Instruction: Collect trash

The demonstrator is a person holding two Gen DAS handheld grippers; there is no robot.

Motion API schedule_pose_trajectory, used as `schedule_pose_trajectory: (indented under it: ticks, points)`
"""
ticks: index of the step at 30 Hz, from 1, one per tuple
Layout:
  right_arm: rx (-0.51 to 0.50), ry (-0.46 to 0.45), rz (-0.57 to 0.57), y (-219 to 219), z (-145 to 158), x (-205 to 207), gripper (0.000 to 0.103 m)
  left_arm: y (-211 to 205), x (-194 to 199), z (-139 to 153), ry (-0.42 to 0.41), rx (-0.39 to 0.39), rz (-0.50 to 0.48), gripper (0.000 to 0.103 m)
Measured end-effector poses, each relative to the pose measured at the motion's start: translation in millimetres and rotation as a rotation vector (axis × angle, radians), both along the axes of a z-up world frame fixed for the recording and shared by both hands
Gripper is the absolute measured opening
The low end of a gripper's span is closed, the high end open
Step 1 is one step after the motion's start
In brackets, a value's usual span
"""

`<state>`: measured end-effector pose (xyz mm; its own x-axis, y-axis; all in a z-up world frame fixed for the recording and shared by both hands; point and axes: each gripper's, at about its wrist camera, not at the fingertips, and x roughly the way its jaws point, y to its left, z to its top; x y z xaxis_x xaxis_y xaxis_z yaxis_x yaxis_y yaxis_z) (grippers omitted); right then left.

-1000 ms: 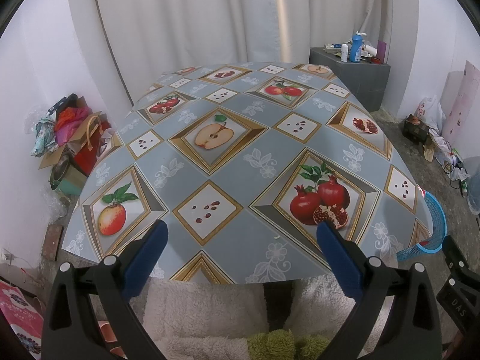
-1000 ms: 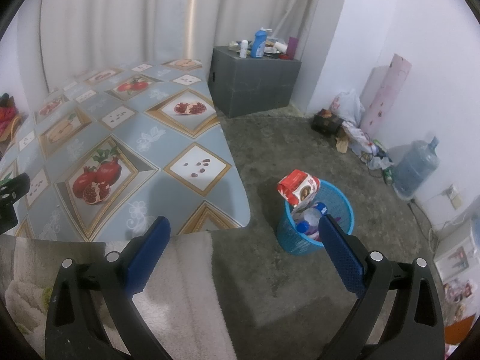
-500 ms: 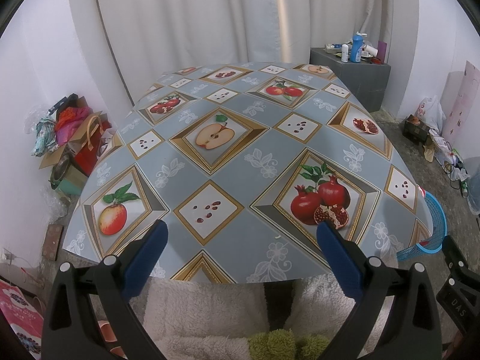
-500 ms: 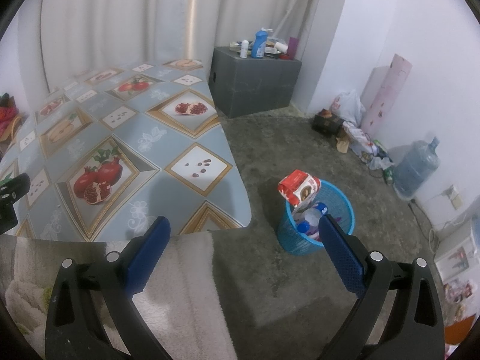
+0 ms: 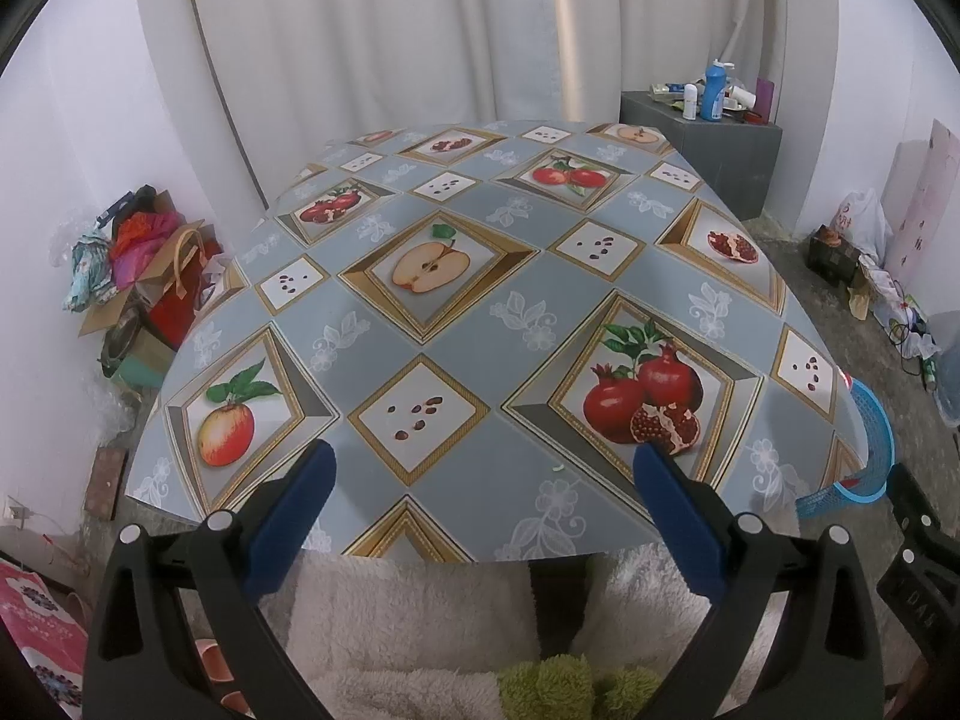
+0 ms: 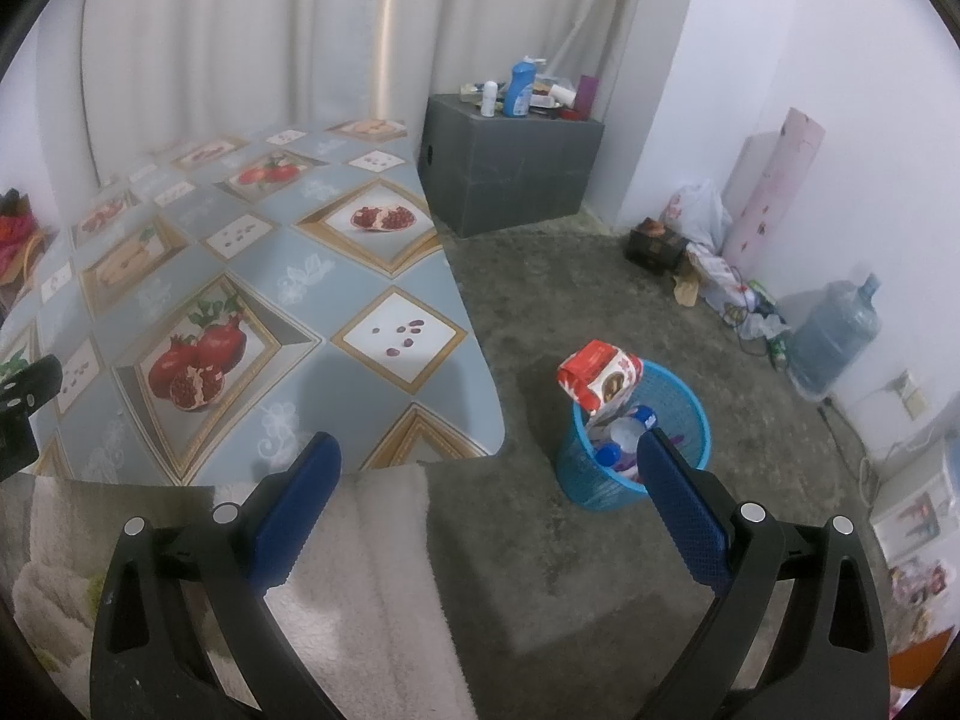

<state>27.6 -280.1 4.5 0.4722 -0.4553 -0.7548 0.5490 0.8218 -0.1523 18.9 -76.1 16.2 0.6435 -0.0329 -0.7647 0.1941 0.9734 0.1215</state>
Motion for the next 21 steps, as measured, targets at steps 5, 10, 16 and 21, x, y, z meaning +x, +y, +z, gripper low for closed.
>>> schedule_pose_trajectory:
  ticks: [5, 10, 16, 21]
  points:
    - [0.003, -0.011, 0.028, 9, 5, 13, 0.095, 2, 0, -1, 0.003, 0.002, 0.004, 0.097]
    - [0.014, -0.029, 0.066, 22, 6, 26, 0.095, 18, -2, -2, -0.004, 0.012, 0.034, 0.097]
    - [0.032, -0.039, 0.106, 42, 2, 39, 0.095, 43, 0, 0, 0.001, 0.024, 0.101, 0.097]
    - [0.039, -0.043, 0.121, 55, 1, 44, 0.095, 59, 1, 1, 0.008, 0.022, 0.134, 0.097]
